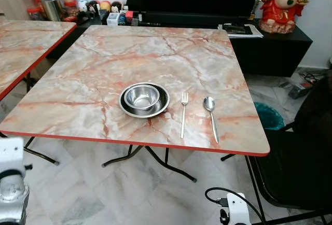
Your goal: Setting the table
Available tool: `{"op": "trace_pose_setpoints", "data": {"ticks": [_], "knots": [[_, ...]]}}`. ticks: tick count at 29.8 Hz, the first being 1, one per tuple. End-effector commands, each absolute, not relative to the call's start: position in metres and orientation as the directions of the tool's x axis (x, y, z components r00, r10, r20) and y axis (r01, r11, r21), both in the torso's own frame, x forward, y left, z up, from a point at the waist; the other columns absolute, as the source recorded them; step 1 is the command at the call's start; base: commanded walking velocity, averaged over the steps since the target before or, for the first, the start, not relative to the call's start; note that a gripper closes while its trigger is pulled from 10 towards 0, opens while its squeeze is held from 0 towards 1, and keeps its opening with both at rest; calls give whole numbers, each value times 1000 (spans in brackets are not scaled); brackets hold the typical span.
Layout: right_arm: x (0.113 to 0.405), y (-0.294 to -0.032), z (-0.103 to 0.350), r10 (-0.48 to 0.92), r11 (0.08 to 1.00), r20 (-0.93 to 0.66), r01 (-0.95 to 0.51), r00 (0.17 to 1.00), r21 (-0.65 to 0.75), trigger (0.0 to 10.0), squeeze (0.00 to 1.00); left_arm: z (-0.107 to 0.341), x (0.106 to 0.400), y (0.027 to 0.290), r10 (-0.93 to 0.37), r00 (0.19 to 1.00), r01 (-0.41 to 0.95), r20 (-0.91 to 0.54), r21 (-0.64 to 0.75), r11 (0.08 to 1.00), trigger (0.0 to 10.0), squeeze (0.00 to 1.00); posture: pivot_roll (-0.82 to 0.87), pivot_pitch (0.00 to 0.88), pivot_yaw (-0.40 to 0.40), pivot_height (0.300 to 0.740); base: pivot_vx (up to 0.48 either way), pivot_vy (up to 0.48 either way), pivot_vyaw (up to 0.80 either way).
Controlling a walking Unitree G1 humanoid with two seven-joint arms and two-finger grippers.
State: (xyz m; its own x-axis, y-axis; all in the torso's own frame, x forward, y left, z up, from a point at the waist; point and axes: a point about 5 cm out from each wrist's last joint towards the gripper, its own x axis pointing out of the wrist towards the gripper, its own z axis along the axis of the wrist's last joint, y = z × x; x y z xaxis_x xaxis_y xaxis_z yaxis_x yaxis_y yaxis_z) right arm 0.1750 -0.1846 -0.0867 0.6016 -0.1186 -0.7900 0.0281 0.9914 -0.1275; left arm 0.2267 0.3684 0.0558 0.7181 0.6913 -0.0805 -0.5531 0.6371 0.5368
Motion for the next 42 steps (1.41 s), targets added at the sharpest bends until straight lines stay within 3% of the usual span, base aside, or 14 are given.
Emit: {"op": "trace_pose_setpoints", "data": {"ticks": [1, 3, 5, 6, 8, 16, 19, 24, 31, 42], "knots": [[174, -186, -87, -131, 991, -790, 55, 600, -122, 10000, 0, 36, 215, 367, 706, 689, -526, -163, 559, 641, 10000, 0, 51, 0, 12, 740, 0, 0, 0], [174, -186, -87, -130, 991, -790, 55, 599, -121, 10000, 0, 22, 208, 364, 699, 670, -496, -250, 550, 672, 10000, 0, 52, 0, 11, 740, 0, 0, 0], [174, -186, -87, -130, 991, -790, 55, 599, -122, 10000, 0, -2, 203, 346, 597, 681, -432, -424, 426, 795, 10000, 0, 57, 0, 11, 740, 0, 0, 0], [174, -186, -87, -130, 991, -790, 55, 599, -122, 10000, 0, -2, 203, 346, 597, 681, -432, -424, 426, 795, 10000, 0, 57, 0, 11, 740, 0, 0, 0], [174, -185, -87, -132, 991, -793, 56, 595, -123, 10000, 0, -34, 201, 297, 319, 749, -228, -581, 226, 947, 10000, 0, 53, 0, 12, 740, 0, 0, 0], [171, -187, -88, -139, 990, -794, 69, 591, -123, 10000, 0, -63, 189, 250, 185, 694, -129, -696, 133, 983, 10000, 0, 33, 0, 18, 740, 0, 0, 0], [171, -188, -88, -141, 990, -794, 68, 591, -124, 10000, 0, -71, 187, 228, 102, 668, -15, -737, 124, 992, 10000, 0, 24, 0, 18, 740, 0, 0, 0], [177, -187, -86, -138, 990, -789, 69, 599, -121, 10000, 0, -75, 186, 218, 71, 633, 2, -771, 93, 996, 10000, 0, 16, 0, 21, 740, 0, 0, 0], [179, -187, -85, -134, 991, -786, 65, 603, -120, 10000, 0, -74, 192, 211, 58, 645, -16, -762, 62, 998, 10000, 0, 18, 0, 10, 740, 0, 0, 0], [179, -190, -84, -141, 990, -789, 65, 599, -127, 10000, 0, -75, 190, 212, 80, 637, -35, -767, 75, 997, 10000, 0, 12, 0, 5, 740, 0, 356, 0]]}}
